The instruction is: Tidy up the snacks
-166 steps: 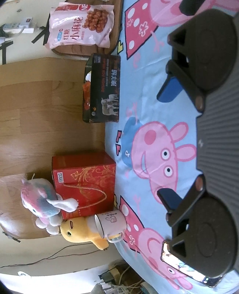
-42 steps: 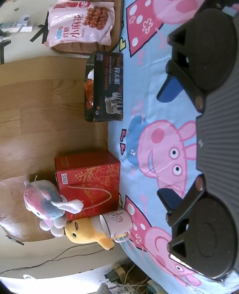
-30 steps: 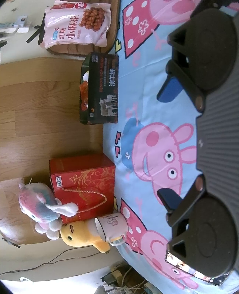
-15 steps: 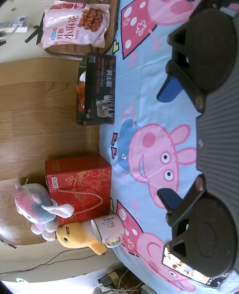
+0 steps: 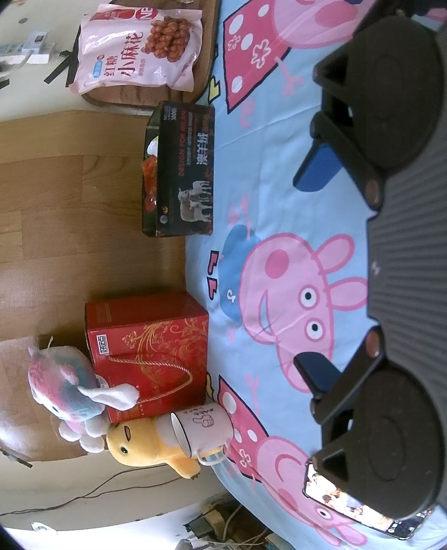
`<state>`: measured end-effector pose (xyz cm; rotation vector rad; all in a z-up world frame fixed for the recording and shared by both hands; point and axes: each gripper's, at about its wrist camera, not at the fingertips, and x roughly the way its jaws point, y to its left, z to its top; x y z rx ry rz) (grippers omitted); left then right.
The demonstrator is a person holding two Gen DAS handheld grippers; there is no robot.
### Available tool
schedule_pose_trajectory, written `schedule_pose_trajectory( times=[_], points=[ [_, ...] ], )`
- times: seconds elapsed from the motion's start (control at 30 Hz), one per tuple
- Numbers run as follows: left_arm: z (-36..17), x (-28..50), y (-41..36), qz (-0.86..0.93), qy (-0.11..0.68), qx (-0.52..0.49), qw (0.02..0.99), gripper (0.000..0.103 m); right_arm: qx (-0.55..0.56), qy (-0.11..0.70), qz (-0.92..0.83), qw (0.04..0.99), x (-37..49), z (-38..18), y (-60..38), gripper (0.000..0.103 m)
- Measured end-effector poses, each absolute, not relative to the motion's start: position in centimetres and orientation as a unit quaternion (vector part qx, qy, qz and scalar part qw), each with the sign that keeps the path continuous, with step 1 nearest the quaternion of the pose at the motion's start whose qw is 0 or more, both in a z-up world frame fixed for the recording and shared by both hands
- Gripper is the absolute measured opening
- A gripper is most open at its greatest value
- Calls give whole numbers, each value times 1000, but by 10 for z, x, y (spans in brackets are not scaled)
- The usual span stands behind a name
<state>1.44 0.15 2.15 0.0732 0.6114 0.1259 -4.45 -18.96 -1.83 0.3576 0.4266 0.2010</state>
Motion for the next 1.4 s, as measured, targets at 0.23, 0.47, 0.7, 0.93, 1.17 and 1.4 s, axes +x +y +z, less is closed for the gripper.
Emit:
schedule_pose_trajectory(
  times=[0.23,0.47,0.7,0.93,1.17,1.4],
  points=[
    [21,15,2,62,301,36,951,103,176,210,99,957,-45,-19,-189,103],
    [21,15,1,62,301,37,951,103,175,208,98,957,-46,-18,-189,103],
    [21,14,2,62,300,38,951,103,168,199,95,961,-49,-15,-188,103],
    [21,14,2,62,300,38,951,103,167,201,95,961,-48,-14,-187,103],
    [21,14,3,61,300,40,951,103,166,201,95,961,-47,-15,-186,103],
    [22,15,3,60,301,42,951,103,167,201,95,961,-47,-14,-186,103]
  ],
)
